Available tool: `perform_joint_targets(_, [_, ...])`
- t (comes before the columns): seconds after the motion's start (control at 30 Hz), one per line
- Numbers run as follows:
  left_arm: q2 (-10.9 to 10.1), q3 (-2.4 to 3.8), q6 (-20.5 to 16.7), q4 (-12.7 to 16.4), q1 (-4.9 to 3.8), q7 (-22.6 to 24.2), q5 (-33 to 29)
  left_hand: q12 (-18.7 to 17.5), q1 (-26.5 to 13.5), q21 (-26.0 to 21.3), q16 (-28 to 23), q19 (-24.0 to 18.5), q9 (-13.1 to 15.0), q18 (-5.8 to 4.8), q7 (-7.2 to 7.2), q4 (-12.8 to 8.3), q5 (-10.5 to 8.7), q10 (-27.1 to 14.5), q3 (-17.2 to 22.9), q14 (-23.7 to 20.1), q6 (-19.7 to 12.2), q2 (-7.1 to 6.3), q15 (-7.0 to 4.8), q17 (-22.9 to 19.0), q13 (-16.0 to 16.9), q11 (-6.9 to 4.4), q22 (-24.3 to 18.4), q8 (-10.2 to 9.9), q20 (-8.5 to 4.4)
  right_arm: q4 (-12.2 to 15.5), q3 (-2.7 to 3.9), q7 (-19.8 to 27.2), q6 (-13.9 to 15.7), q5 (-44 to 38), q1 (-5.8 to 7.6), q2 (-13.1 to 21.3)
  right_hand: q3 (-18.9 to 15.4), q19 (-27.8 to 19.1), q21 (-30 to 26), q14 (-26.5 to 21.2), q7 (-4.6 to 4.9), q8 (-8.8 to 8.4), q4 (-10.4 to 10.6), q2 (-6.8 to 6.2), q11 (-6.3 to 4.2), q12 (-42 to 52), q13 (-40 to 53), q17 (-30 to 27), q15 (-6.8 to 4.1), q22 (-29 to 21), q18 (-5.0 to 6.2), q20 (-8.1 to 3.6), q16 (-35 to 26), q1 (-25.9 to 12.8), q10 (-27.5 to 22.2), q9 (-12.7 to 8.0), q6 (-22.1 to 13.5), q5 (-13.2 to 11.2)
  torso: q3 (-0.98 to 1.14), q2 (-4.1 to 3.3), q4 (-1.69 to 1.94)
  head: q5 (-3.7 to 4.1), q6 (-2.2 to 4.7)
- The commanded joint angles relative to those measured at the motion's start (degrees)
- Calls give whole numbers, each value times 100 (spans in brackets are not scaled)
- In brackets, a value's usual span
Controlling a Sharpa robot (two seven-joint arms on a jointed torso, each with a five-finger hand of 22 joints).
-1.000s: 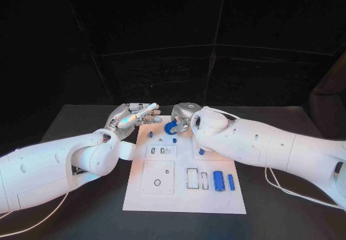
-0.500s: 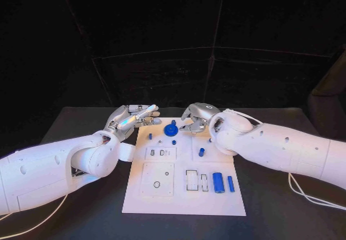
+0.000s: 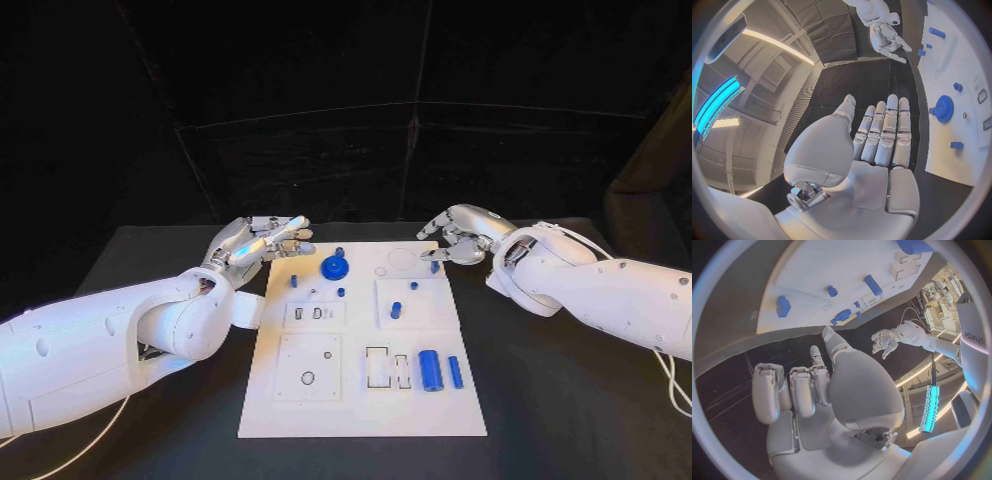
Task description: Assemble the parts on the task board
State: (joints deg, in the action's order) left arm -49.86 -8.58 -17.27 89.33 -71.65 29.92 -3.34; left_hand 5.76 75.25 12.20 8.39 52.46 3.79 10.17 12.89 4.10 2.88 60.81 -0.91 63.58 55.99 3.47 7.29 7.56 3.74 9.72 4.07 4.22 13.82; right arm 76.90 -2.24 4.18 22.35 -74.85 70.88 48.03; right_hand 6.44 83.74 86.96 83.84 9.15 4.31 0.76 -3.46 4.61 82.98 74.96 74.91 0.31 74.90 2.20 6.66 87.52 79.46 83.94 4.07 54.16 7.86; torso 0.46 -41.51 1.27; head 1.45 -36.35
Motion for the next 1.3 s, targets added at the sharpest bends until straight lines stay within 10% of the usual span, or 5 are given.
perform_joint_targets(0.03, [22, 1, 95, -22, -1, 75, 4, -39, -15, -23, -31, 40, -8, 39, 2, -28, 3, 1, -3, 14, 16, 35, 6, 10, -6, 9, -10, -19, 9, -96, 1, 477, -41, 447, 9, 66, -49, -35, -38, 459, -10, -6, 8, -40, -53, -35, 891, 784, -43, 654, -13, -25, -38, -14, 217, -10, 0, 42, 7, -9, -2, 47, -22])
perform_joint_targets(1.3, [107, -23, 138, -121, 23, 62, 4, -42, -1, -30, -38, 43, -6, 40, 0, -45, 3, 9, 3, 18, 23, 42, 5, 11, -5, 7, -11, -19, 8, -893, -2, 333, -576, 423, -302, -154, -312, -64, -61, 462, 30, -11, 87, 53, -20, -36, 899, 796, -6, 617, -4, 1, -41, -116, 219, -3, -171, 60, -22, -6, 19, 120, -116])
